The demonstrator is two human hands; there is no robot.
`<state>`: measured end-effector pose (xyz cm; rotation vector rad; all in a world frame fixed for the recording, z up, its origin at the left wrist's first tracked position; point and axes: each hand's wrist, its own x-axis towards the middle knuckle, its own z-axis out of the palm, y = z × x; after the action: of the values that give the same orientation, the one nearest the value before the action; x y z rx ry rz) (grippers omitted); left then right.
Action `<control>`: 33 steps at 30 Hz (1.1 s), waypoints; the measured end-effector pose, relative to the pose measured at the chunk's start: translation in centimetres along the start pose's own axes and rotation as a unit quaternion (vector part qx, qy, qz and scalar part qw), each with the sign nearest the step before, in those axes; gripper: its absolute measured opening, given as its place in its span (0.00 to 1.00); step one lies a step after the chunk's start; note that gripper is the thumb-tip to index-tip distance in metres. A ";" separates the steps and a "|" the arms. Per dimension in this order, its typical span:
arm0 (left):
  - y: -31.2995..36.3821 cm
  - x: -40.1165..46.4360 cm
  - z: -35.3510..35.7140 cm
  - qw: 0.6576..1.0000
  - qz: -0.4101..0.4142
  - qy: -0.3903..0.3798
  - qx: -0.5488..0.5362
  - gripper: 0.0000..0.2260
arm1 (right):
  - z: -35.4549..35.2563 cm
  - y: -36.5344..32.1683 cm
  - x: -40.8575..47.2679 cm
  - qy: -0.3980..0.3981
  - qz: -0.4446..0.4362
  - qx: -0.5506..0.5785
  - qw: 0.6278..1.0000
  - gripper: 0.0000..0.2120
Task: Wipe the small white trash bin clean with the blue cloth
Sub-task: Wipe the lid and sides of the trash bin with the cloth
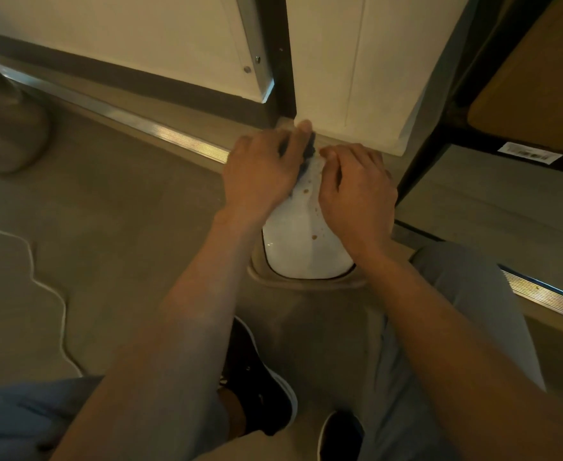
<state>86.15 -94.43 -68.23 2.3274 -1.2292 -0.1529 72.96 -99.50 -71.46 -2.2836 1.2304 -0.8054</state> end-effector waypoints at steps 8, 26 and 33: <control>-2.3 0.6 -0.7 0.998 -0.050 -0.017 -0.036 0.22 | -0.1 -0.2 0.0 0.000 0.005 0.000 1.000 0.21; -2.2 -10.9 2.3 0.982 -0.052 0.142 -0.115 0.20 | 0.1 0.1 0.1 0.002 -0.002 -0.007 1.000 0.20; -1.4 -2.3 0.1 0.998 -0.040 0.041 -0.039 0.17 | 0.0 0.0 0.2 -0.007 -0.007 -0.006 1.000 0.22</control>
<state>85.81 -92.01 -69.25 2.2924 -1.0732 -0.1302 73.01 -99.68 -71.39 -2.3069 1.2173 -0.7888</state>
